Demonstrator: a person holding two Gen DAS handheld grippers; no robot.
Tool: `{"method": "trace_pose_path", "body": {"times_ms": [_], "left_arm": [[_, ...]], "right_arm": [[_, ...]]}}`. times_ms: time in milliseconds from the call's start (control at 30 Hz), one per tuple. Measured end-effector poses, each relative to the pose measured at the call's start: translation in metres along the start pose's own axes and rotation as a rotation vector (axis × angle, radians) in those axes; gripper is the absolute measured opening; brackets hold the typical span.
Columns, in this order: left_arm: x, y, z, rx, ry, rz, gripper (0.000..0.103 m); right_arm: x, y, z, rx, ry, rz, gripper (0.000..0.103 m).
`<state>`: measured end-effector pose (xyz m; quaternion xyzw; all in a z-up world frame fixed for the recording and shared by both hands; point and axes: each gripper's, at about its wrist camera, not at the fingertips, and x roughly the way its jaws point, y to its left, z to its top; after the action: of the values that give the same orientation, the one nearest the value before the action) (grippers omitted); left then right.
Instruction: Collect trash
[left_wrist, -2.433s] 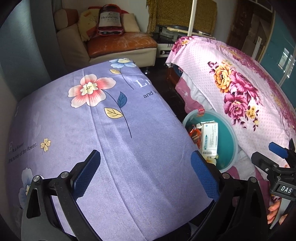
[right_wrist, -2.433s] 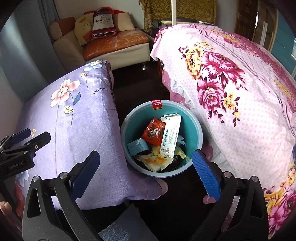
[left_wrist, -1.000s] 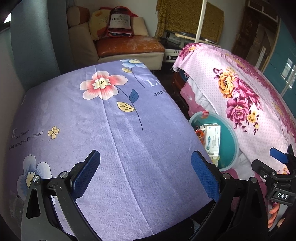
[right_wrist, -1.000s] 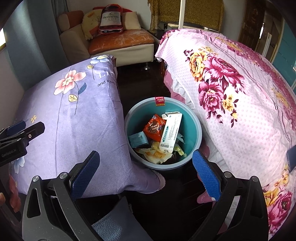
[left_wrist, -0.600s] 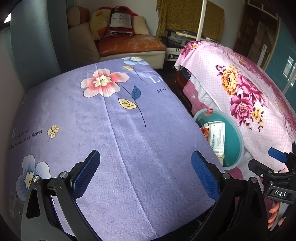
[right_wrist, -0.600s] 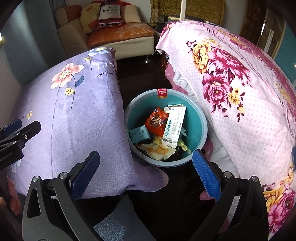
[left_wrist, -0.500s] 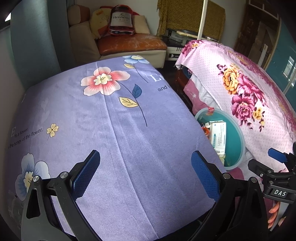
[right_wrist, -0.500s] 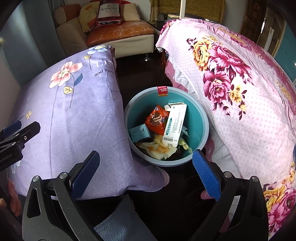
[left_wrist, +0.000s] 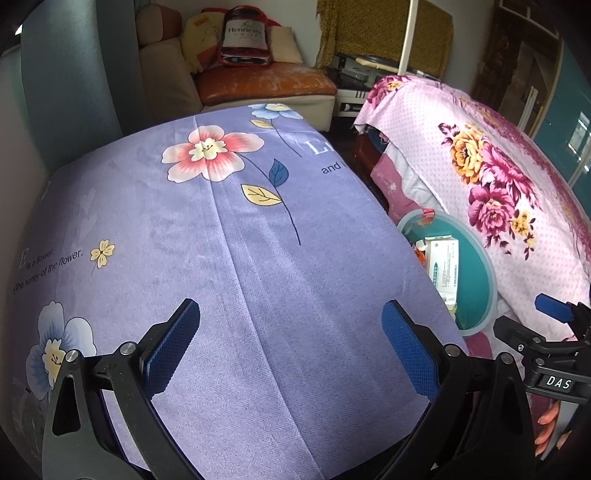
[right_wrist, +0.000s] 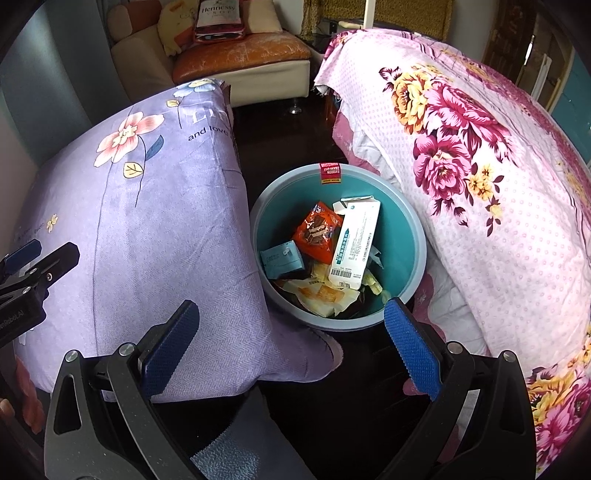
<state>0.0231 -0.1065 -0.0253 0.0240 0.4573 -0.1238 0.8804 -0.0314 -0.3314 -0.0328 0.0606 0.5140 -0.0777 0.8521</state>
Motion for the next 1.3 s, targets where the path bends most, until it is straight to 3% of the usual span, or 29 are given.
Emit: {"method": "trace_pose_path", "body": {"times_ms": [1300], "left_arm": [[0.019,0.014,-0.012,-0.035,0.03,0.001,0.099]], "right_arm": [[0.024,0.019,0.002,-0.049,0.062,-0.012,0.096]]}}
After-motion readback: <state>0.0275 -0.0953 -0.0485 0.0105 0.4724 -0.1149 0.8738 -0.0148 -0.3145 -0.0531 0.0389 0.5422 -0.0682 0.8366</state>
